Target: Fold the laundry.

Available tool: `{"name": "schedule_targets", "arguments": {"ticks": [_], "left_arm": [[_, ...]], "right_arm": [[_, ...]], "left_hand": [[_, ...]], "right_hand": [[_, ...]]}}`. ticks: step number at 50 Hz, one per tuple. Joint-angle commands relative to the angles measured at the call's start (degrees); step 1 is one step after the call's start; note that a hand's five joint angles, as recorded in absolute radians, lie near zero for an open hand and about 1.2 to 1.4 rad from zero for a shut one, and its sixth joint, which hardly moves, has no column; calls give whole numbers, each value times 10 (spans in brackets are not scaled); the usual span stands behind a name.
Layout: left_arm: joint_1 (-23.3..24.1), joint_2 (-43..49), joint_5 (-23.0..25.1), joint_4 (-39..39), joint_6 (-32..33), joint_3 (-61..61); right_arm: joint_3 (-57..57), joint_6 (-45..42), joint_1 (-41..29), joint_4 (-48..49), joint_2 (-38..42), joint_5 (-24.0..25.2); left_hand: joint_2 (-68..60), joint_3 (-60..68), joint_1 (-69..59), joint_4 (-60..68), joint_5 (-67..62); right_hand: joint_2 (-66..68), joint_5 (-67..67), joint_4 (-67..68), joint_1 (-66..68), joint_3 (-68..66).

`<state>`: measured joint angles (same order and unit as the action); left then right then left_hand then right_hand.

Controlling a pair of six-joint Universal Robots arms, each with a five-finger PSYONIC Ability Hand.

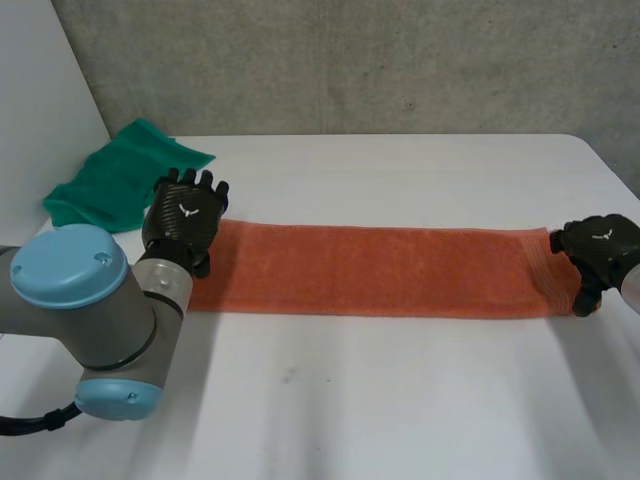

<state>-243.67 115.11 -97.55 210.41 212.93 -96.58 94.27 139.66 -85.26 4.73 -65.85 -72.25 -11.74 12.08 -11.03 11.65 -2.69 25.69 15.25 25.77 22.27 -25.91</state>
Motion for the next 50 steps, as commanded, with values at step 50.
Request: {"name": "schedule_targets", "arguments": {"ticks": [50], "left_arm": [[-5, 0, -8, -1, -6, 5]], "right_arm": [[-99, -108, -94, 93, -16, 39]], "left_hand": [[17, -21, 10, -17, 27]], "right_hand": [[543, 548, 542, 577, -541]]}}
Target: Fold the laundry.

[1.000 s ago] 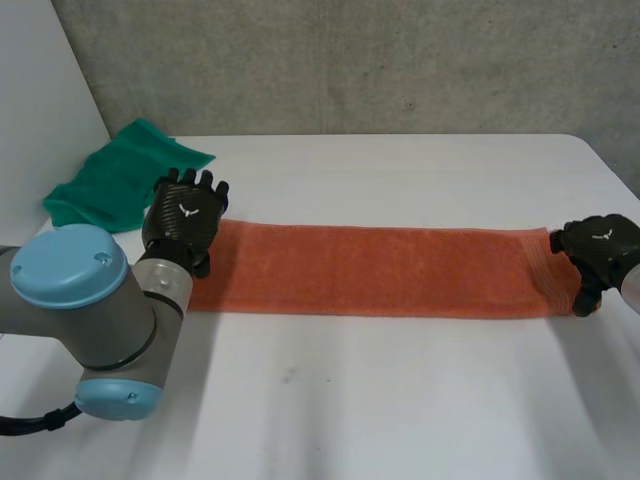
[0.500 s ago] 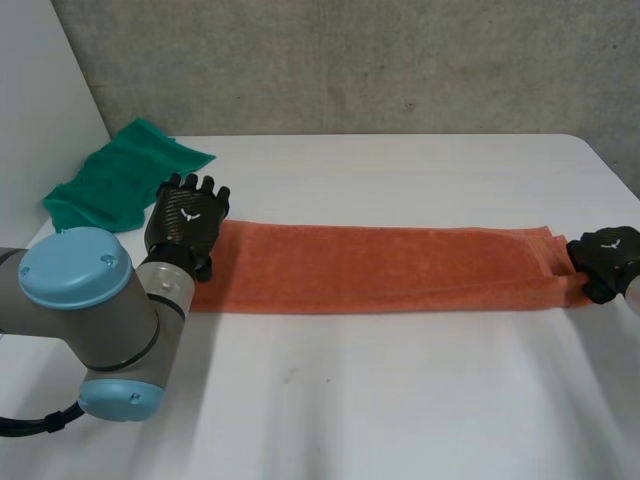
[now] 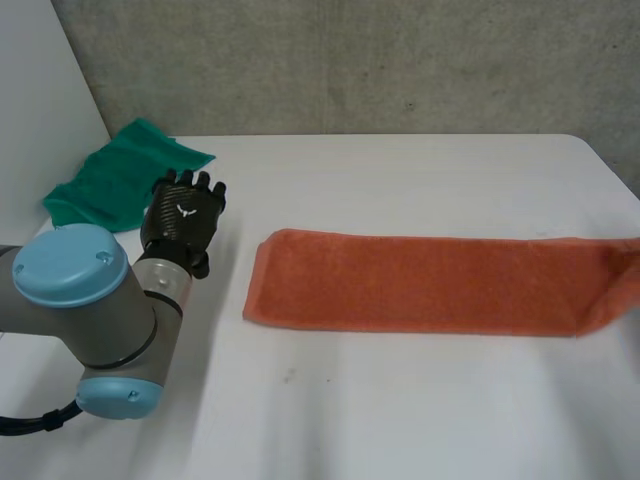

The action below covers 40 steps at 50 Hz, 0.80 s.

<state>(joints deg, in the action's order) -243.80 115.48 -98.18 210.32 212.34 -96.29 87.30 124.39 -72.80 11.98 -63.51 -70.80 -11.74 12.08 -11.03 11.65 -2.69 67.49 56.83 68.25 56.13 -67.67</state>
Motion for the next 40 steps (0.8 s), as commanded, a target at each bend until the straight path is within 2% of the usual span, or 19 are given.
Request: {"name": "schedule_targets", "arguments": {"ticks": [1, 5, 8, 11, 17, 20, 21, 22, 23, 24, 25, 28, 29, 31, 33, 37, 40], "left_arm": [[-4, -4, -2, 0, 0, 2], [-8, -13, -2, 0, 0, 2], [-12, -17, -2, 0, -1, 2], [-14, -18, -2, 0, -1, 3], [-20, -17, -2, 0, -1, 3], [-20, -17, -1, 0, -1, 3], [-20, -16, -1, 0, -1, 3], [-20, -16, -1, 0, -1, 2], [-20, -16, -1, 0, -1, 3], [-20, -15, 0, 0, -1, 3], [-19, -15, 0, 0, -1, 3], [-18, -14, 0, 0, -1, 6], [-16, -14, 1, 0, -1, 8], [-12, -13, 3, 0, -1, 9], [-11, -16, 4, 1, -1, 9], [10, -16, 4, 1, -2, 20], [30, -13, 3, 1, -2, 31]], "right_arm": [[-37, 47, -241, 21, -38, 26], [-85, 51, -356, 21, -20, 28], [-150, 50, -469, 19, 46, 29], [-213, 51, -548, 12, 102, 24], [-295, 51, -628, -7, 224, 24], [-323, 50, -641, -20, 261, 15], [-328, 51, -643, -23, 266, 11], [-332, 52, -643, -26, 269, 6], [-335, 56, -642, -31, 266, -15], [-335, 59, -641, -32, 262, -30], [-336, 78, -640, -35, 252, -69], [-326, 126, -636, -40, 221, -115], [-316, 171, -633, -47, 193, -140], [-299, 218, -620, -56, 164, -152], [-265, 290, -576, -71, 126, -152], [-190, 376, -506, -113, 64, -143], [-121, 398, -466, -141, 31, -131]], "left_hand": [[17, -21, 10, -17, 27], [17, -21, 10, -17, 27], [17, -21, 10, -17, 27], [17, -21, 10, -17, 27], [17, -21, 10, -17, 27], [17, -21, 10, -17, 27], [17, -21, 10, -17, 27], [17, -21, 10, -17, 27], [17, -21, 10, -17, 27], [17, -21, 10, -17, 27], [17, -21, 10, -17, 27], [17, -21, 10, -17, 27], [17, -21, 10, -17, 27], [17, -21, 10, -17, 27], [17, -21, 10, -17, 27], [17, -21, 10, -17, 27], [17, -21, 10, -17, 27]], "right_hand": [[125, 132, 117, 239, -123], [125, 132, 117, 239, -123], [125, 132, 117, 239, -123], [125, 132, 117, 239, -123], [125, 132, 117, 239, -123], [125, 132, 117, 239, -123], [46, 52, 38, 159, -44], [-108, -102, -116, 5, 110], [-341, -335, -349, -228, 343], [-409, -402, -416, -295, 410], [-552, -546, -560, -439, 554], [-575, -568, -583, -461, 577], [-575, -568, -583, -461, 577], [-575, -568, -583, -461, 577], [-575, -568, -583, -461, 577], [-575, -568, -583, -461, 577], [-575, -568, -583, -461, 577]]}}
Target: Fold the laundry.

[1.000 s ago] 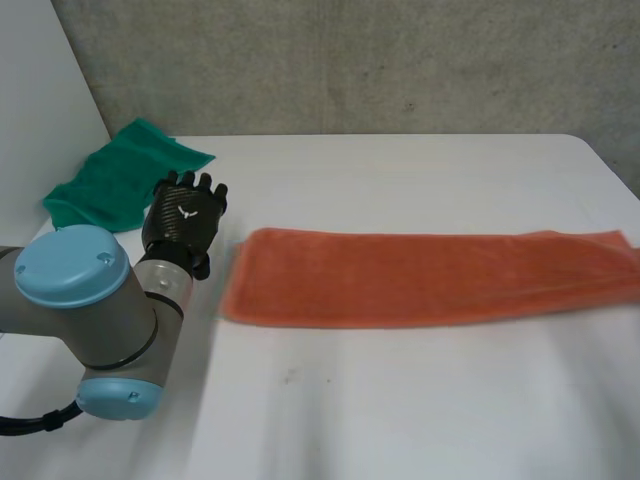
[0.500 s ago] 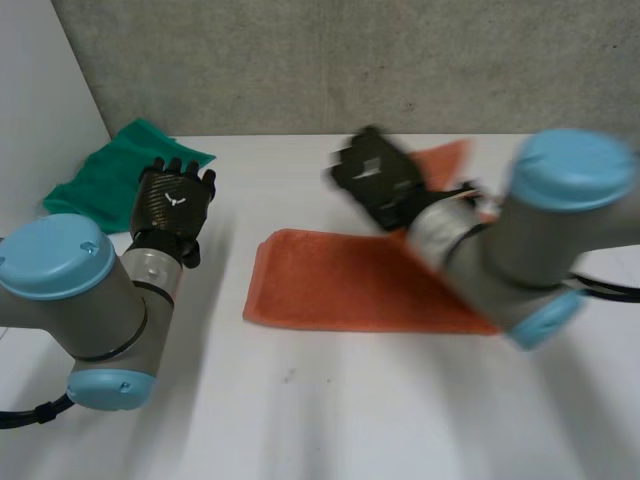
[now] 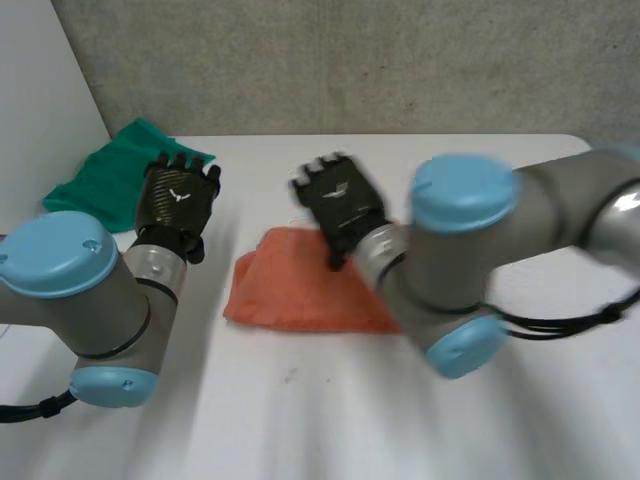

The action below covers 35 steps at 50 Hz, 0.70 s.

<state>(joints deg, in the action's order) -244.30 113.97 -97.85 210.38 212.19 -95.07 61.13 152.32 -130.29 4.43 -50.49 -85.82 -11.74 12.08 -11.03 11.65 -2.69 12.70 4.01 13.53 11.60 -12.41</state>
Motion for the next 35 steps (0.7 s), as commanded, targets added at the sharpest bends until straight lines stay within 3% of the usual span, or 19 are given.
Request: {"name": "schedule_targets", "arguments": {"ticks": [1, 7, 10, 14, 15, 26, 35], "left_arm": [[37, 2, -1, 0, 0, 21], [52, 4, -1, 1, 0, 28], [64, 6, -1, 1, 0, 30], [70, 6, -2, 1, 0, 31], [70, 6, -2, 1, 0, 31], [66, -3, -3, -2, 1, 29], [57, -28, -4, -5, 1, 28]], "right_arm": [[158, 117, 117, -69, -103, 24], [260, 97, 179, -37, -107, 47], [297, 80, 200, 14, -102, 51], [315, 50, 210, 68, -80, 43], [316, 37, 215, 73, -75, 41], [326, -65, 247, 66, -105, 1], [273, -148, 206, 67, -144, 4]], "left_hand": [[17, -21, 10, -17, 27], [17, -21, 10, -17, 27], [17, -21, 10, -17, 27], [17, -21, 10, -17, 27], [17, -21, 10, -17, 27], [17, -21, 10, -17, 27], [17, -21, 10, -17, 27]], "right_hand": [[-27, -40, -35, -16, 24], [27, 14, 19, 38, -30], [163, 150, 155, 174, -166], [446, 433, 437, 457, -449], [655, 642, 646, 666, -658], [673, 660, 665, 684, -676], [673, 660, 665, 684, -676]]}}
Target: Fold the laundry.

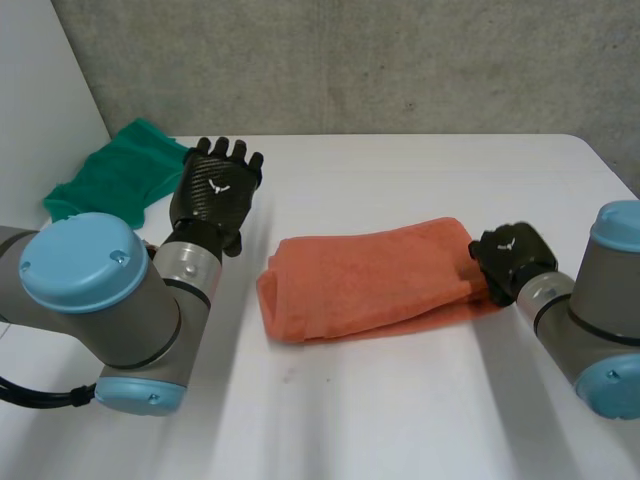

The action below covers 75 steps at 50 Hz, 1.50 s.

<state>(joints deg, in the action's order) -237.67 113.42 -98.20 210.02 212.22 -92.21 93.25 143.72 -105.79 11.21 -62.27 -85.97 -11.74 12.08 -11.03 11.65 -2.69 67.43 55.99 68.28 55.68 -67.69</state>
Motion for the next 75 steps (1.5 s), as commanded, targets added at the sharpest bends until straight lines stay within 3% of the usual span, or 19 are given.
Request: {"name": "schedule_targets", "arguments": {"ticks": [1, 3, 7, 14, 16, 17, 18, 21, 22, 27, 29, 34, 41, 52, 62, 67, 75], "left_arm": [[-17, -27, -2, -1, 0, 0], [-25, -34, -2, -1, -1, 0], [-38, -50, -2, -2, -19, -2], [-39, -51, -2, -6, -73, -6], [-39, -50, -2, -8, -85, -6], [-39, -50, -2, -10, -88, -5], [-38, -49, -2, -11, -90, -5], [-33, -43, -2, -15, -100, 1], [-32, -43, -2, -15, -103, 2], [-24, -30, 2, -24, -136, 18], [-16, -19, 3, -29, -150, 26], [20, 28, 22, -83, -199, 65], [35, 102, 56, -209, -244, 122], [28, 160, 31, -304, -232, 173], [29, 138, 37, -319, -196, 189], [24, 78, 61, -319, -185, 209], [-11, -30, 201, -345, -191, 216]], "right_arm": [[-57, -65, -55, 2, -26, 7], [-75, -70, -95, 7, -22, 11], [-126, -76, -200, 15, 16, 63], [-144, -101, -278, 14, 80, 187], [-144, -101, -284, 14, 89, 198], [-143, -100, -285, 14, 92, 198], [-144, -95, -284, 16, 93, 187], [-151, -78, -282, 13, 87, 148], [-156, -56, -281, 10, 84, 115], [-160, 89, -246, 7, 55, 28], [-161, 185, -202, 4, 33, 25], [-177, 297, -146, -54, 22, 52], [-258, 311, -144, -163, 113, 75], [-363, 291, -144, -264, 211, 70], [-351, 258, -144, -263, 154, 60], [-276, 268, -132, -200, 92, 13], [-107, 299, -119, -60, -11, -75]], "left_hand": [[17, -21, 10, -17, 27], [17, -21, 10, -17, 27], [17, -21, 10, -17, 27], [17, -21, 10, -17, 27], [17, -21, 10, -17, 27], [17, -21, 10, -17, 27], [17, -21, 10, -17, 27], [17, -21, 10, -17, 27], [17, -21, 10, -17, 27], [17, -21, 10, -17, 27], [17, -21, 10, -17, 27], [15, -19, 8, -14, 25], [-3, 0, -10, 4, 6], [-17, 13, -24, 18, -7], [3, -7, -4, -3, 13], [5, -9, -2, -4, 15], [-2, -2, -9, 2, 8]], "right_hand": [[126, 140, 117, 243, -123], [126, 140, 117, 243, -123], [126, 140, 117, 243, -123], [126, 140, 117, 243, -123], [126, 140, 117, 243, -123], [-22, -7, -30, 96, 24], [-353, -339, -362, -236, 356], [-472, -458, -481, -355, 475], [-574, -560, -583, -457, 577], [-574, -560, -583, -457, 577], [-574, -560, -583, -457, 577], [-574, -560, -583, -457, 577], [-574, -560, -583, -457, 577], [-574, -560, -583, -457, 577], [-533, -519, -542, -416, 536], [-567, -552, -575, -449, 569], [-574, -560, -583, -457, 577]]}}
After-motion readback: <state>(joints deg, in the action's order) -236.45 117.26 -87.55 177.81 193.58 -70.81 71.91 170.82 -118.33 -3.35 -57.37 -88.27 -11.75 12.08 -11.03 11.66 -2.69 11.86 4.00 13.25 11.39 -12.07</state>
